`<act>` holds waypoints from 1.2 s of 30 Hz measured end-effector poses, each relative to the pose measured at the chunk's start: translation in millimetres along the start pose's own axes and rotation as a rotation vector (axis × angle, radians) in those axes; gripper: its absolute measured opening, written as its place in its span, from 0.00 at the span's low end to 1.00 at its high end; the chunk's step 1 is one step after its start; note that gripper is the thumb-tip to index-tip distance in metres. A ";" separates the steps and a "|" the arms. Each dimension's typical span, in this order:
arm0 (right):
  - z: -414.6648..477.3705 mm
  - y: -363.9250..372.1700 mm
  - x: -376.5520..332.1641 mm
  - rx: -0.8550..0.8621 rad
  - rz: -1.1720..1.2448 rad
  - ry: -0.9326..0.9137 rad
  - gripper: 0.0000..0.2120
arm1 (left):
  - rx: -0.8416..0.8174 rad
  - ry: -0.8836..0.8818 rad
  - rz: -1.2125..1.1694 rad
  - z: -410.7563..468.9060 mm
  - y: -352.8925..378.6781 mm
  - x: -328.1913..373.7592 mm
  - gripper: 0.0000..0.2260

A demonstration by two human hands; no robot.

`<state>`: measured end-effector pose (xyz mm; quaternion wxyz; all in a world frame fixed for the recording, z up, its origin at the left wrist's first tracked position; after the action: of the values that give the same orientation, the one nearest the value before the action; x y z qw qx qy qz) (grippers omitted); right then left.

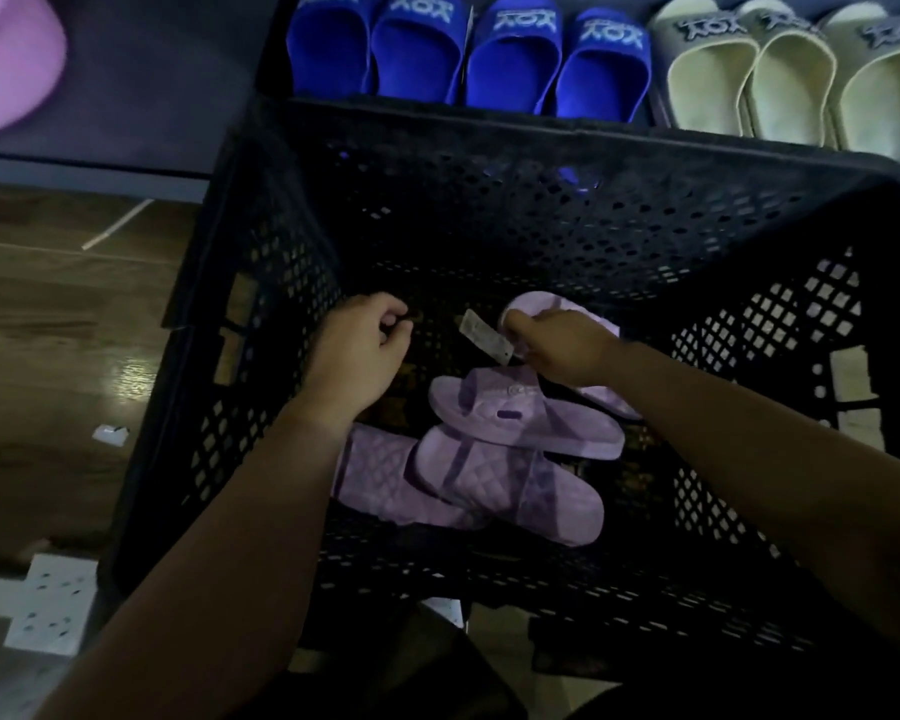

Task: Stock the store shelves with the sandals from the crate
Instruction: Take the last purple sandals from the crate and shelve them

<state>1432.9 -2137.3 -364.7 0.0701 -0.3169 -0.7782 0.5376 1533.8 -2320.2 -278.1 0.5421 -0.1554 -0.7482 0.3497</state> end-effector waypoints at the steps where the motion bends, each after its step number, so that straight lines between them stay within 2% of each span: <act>1: -0.2 -1.6 -2.8 0.007 0.002 -0.029 0.09 | -0.019 -0.033 -0.017 -0.3 3.3 -3.8 0.11; 2: -0.5 -2.4 -6.2 0.009 0.018 -0.056 0.07 | -0.045 -0.068 -0.036 -1.0 7.4 -8.3 0.11; 4: 2.5 -0.2 -14.9 0.029 0.080 -0.151 0.10 | -0.107 -0.132 -0.062 -3.3 15.8 -16.7 0.10; 7: 1.7 8.8 -25.5 -0.089 0.148 -0.251 0.14 | -0.204 -0.203 -0.067 -8.5 27.2 -26.0 0.09; 10: -0.1 26.5 -23.1 -0.249 0.092 -0.175 0.17 | -0.320 -0.308 -0.085 -16.2 43.7 -44.0 0.09; 12: -0.3 36.3 -20.8 -0.349 0.094 -0.115 0.17 | -0.389 -0.391 -0.192 -23.8 55.0 -53.1 0.06; 15: -0.4 44.9 -25.7 -0.465 0.084 -0.146 0.17 | -0.520 -0.486 -0.324 -36.1 70.8 -45.5 0.06; 17: 1.0 42.0 -25.1 -0.483 0.141 -0.129 0.16 | -0.594 -0.485 -0.362 -39.6 79.4 -33.9 0.06; 21: -1.0 23.3 -13.1 -0.381 0.207 -0.047 0.16 | -0.634 -0.481 -0.380 -42.5 87.0 -28.2 0.06; 25: -5.4 0.9 12.2 -0.195 0.249 -0.010 0.15 | -0.678 -0.481 -0.431 -50.8 100.3 -23.1 0.08; 29: -9.8 -10.3 12.2 -0.095 0.288 -0.076 0.13 | -0.771 -0.454 -0.392 -61.9 121.4 -9.9 0.07; 33: -11.8 -11.9 13.4 -0.030 0.362 -0.119 0.11 | -0.775 -0.564 -0.335 -67.6 130.0 -17.0 0.04; 36: -15.4 -15.8 14.9 -0.023 0.376 -0.099 0.10 | -0.810 -0.635 -0.392 -72.3 129.4 -22.3 0.12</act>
<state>1421.5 -2120.1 -347.9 -0.0736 -0.4307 -0.7137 0.5475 1589.5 -2216.7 -371.1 0.2414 -0.0962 -0.9646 -0.0443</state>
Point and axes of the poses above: each hand's wrist, its own z-axis towards the middle knuckle, its own y-axis out of the palm, x = y × z, the point moved 8 cm from there along z, towards the middle knuckle, and after that the axes turned 6 degrees about -z, right-handed, at the moved point
